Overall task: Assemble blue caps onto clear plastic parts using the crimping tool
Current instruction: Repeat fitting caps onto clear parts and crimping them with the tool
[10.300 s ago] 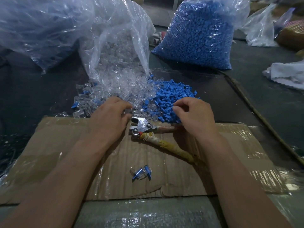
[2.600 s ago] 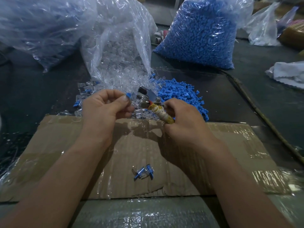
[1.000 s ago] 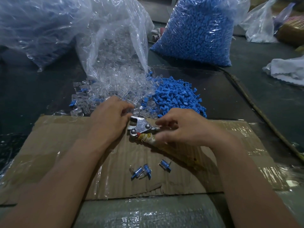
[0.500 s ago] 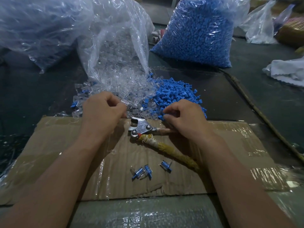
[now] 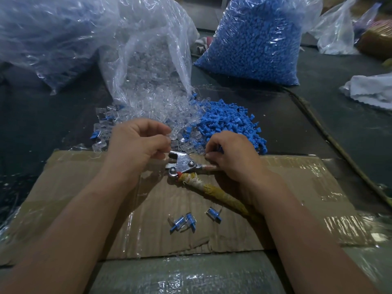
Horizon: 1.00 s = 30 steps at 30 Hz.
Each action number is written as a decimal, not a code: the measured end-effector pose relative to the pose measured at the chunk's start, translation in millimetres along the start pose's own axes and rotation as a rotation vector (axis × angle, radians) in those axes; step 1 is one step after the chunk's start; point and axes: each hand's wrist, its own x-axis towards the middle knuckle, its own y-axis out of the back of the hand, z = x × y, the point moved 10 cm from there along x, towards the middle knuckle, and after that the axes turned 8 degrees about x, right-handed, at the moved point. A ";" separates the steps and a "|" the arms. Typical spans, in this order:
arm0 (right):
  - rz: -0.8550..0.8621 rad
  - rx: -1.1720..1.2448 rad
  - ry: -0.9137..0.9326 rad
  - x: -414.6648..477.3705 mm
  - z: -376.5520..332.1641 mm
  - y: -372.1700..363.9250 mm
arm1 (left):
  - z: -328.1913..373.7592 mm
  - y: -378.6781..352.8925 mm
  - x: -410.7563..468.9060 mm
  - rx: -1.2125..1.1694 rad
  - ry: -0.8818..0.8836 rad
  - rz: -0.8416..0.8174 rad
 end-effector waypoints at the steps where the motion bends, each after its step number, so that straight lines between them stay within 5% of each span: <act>1: 0.004 -0.006 0.002 0.0 0.2 1.1 | -0.6 -1.2 -0.6 -0.016 0.006 -0.011; 6: 0.091 0.084 -0.002 -2.7 5.0 15.5 | 2.4 -9.0 -4.1 -0.066 0.014 -0.058; 13: 0.284 0.728 0.089 -21.5 -20.4 39.7 | 8.3 -17.5 -9.3 -0.119 0.019 -0.106; 30: 0.389 0.560 0.156 -33.5 -43.3 36.9 | 20.1 -26.1 -19.4 -0.062 -0.069 -0.091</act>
